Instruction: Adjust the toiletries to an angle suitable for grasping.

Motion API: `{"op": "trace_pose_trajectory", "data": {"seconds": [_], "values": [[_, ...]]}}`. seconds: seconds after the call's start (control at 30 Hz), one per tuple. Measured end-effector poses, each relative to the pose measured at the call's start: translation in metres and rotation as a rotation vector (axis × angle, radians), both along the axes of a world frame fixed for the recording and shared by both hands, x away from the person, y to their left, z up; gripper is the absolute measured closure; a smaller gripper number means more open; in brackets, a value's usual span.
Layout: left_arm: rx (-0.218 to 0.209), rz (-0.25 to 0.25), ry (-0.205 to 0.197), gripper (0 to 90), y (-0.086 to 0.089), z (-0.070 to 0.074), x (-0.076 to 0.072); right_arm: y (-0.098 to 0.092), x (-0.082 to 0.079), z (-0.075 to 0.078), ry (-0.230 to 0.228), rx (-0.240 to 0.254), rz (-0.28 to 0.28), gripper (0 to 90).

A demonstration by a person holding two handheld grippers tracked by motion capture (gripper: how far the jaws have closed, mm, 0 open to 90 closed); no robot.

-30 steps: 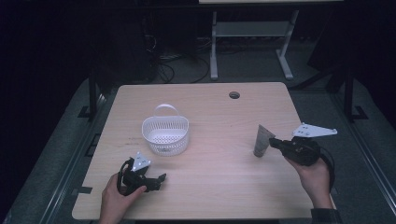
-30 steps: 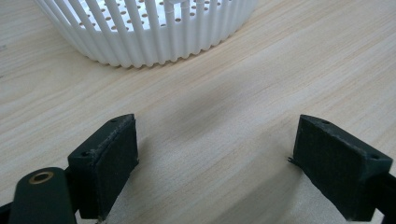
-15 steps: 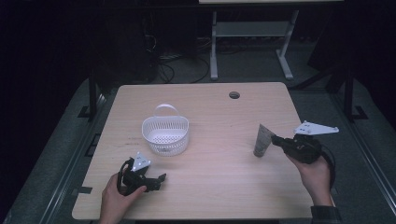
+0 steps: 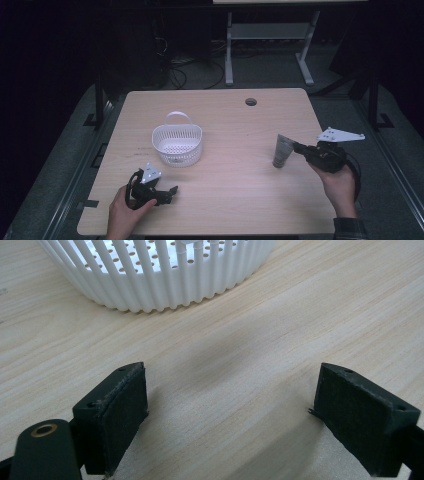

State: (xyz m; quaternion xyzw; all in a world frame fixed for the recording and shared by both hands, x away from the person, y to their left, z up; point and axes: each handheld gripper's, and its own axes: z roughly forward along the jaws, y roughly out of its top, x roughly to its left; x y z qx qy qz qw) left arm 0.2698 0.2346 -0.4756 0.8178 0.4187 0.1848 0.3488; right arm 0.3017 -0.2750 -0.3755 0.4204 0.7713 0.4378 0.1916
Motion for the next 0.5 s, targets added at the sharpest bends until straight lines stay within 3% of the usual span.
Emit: {"op": "trace_pose_trajectory", "data": {"seconds": [0.5], "values": [[-0.002, 0.002, -0.001, 12.8, -0.0002, -0.0001, 0.0, -0.0073, 0.0075, -0.0004, 0.002, 0.001, -0.027, 89.7]]}}
